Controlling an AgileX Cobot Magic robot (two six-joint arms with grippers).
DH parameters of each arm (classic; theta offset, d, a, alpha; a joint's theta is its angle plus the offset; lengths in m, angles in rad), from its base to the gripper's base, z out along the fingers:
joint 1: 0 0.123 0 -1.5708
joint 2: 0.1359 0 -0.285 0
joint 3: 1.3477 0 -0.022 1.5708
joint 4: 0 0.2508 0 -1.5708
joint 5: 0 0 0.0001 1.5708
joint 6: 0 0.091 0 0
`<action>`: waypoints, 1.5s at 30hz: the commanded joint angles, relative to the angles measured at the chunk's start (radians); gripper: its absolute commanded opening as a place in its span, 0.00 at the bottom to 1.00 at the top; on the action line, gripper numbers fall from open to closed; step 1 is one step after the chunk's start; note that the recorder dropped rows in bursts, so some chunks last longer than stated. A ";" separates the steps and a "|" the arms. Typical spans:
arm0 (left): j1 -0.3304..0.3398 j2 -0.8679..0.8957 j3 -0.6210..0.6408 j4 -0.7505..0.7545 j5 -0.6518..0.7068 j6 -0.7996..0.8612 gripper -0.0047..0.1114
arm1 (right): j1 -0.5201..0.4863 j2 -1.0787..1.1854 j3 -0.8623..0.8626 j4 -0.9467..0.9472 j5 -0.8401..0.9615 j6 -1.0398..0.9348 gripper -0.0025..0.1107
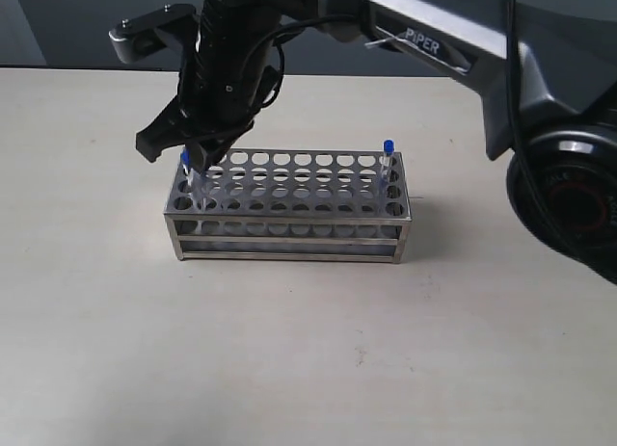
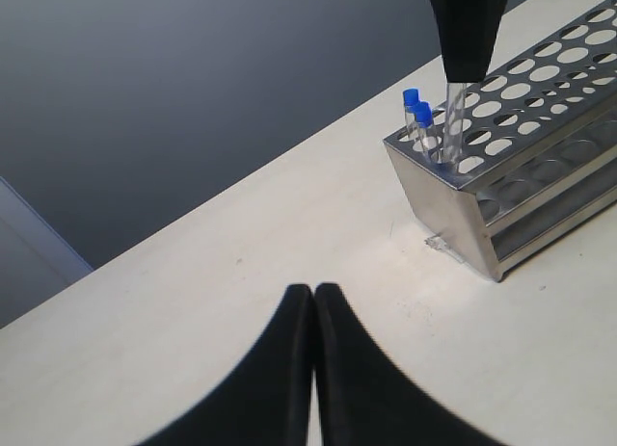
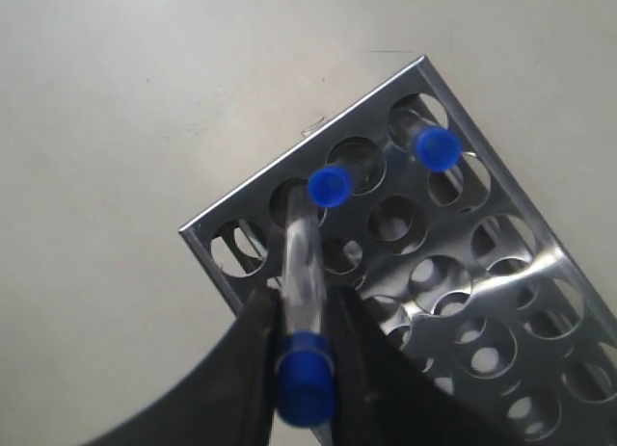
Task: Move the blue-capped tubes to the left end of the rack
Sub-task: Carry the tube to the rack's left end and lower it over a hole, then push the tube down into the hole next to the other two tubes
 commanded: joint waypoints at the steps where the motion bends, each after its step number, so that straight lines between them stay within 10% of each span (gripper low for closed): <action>1: -0.004 0.003 -0.005 0.002 -0.006 -0.005 0.05 | -0.002 0.022 0.001 -0.007 0.004 -0.009 0.01; 45: -0.004 0.003 -0.005 0.002 -0.006 -0.005 0.05 | 0.029 0.131 -0.113 0.209 -0.021 -0.184 0.01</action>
